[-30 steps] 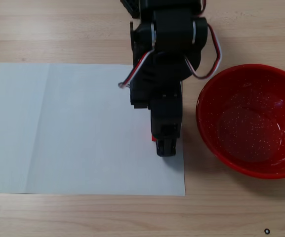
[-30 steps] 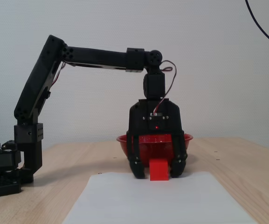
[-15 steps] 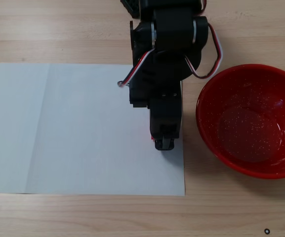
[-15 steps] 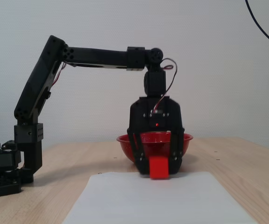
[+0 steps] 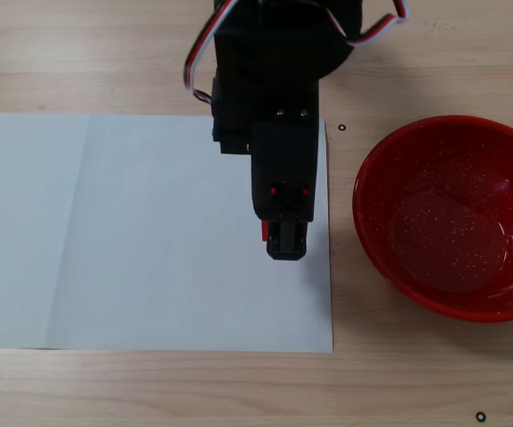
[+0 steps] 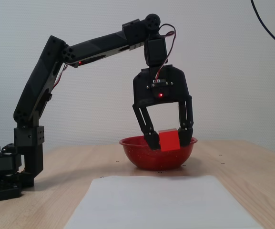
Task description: Grasp the red cube and put it in the red bowl.
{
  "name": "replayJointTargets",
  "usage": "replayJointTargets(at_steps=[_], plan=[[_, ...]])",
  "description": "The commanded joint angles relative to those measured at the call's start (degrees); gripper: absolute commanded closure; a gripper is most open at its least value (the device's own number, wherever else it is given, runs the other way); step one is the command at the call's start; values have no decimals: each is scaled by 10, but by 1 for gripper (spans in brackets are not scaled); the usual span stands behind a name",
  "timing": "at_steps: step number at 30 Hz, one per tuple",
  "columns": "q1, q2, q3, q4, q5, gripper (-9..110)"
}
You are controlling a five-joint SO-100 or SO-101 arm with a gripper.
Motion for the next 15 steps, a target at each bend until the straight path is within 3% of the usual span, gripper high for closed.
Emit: replayJointTargets(at_steps=[1,15], plan=[[3,86,-72,-5,3,101],[136,75,-158,-33,25,101]])
